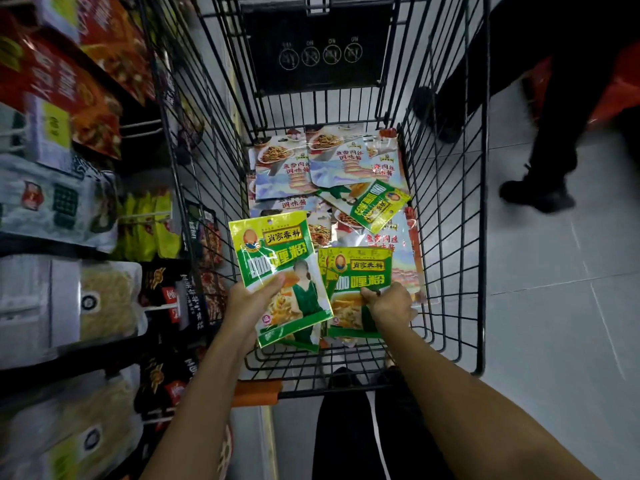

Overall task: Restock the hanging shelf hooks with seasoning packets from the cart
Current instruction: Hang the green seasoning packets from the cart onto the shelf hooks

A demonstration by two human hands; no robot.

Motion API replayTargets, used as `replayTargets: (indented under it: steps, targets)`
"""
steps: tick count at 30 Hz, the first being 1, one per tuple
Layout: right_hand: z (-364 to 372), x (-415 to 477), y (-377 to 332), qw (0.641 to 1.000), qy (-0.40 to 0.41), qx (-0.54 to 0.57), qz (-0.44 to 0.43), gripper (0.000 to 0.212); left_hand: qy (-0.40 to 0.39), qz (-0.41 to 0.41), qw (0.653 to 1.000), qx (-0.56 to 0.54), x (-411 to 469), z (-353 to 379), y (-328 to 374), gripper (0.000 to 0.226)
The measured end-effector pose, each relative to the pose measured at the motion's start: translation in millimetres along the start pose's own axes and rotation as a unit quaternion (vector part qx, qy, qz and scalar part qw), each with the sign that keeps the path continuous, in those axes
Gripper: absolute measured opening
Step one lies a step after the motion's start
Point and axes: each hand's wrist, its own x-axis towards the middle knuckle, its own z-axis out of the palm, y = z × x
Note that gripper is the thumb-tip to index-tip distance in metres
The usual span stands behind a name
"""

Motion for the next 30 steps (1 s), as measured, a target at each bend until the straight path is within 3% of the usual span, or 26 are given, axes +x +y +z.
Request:
replayTargets:
  steps: [2, 8, 12, 14, 18, 21, 23, 25, 28, 30]
  targets:
    - [-4, 0, 2, 0.999, -0.006, 0.033, -0.011, 0.023, -0.018, -0.009, 1.0, 0.003, -3, 0, 3, 0.072]
    - [-18, 3, 1, 0.984, -0.015, 0.176, 0.009, 0.032, -0.017, -0.002, 1.0, -0.005, -8, 3, 10, 0.05]
    - [-33, -2, -7, 0.974, -0.038, 0.223, -0.033, 0.018, -0.002, -0.002, 1.0, -0.023, -14, 3, 22, 0.077]
    - [-44, -7, -14, 0.965, -0.057, 0.248, -0.06, 0.015, 0.001, 0.005, 1.0, -0.024, -20, 2, 27, 0.078]
    - [-75, -18, -32, 0.939, -0.115, 0.307, -0.101, 0.017, 0.018, 0.049, 0.998, -0.036, -42, -1, 51, 0.044]
    - [-104, -33, -56, 0.91, -0.163, 0.352, -0.15, 0.011, 0.033, 0.081, 0.995, -0.052, -68, -8, 78, 0.05]
    - [-123, -47, -78, 0.897, -0.18, 0.362, -0.178, 0.009, 0.042, 0.12, 0.989, -0.07, -89, -17, 97, 0.038]
    - [-141, -65, -102, 0.884, -0.21, 0.364, -0.205, 0.018, 0.078, 0.165, 0.98, -0.084, -113, -29, 116, 0.022]
    - [-166, -104, -139, 0.855, -0.279, 0.36, -0.251, 0.035, 0.129, 0.231, 0.958, -0.112, -162, -49, 144, 0.018]
    - [-183, -135, -161, 0.822, -0.325, 0.359, -0.3, 0.018, 0.17, 0.286, 0.934, -0.128, -202, -64, 160, 0.018]
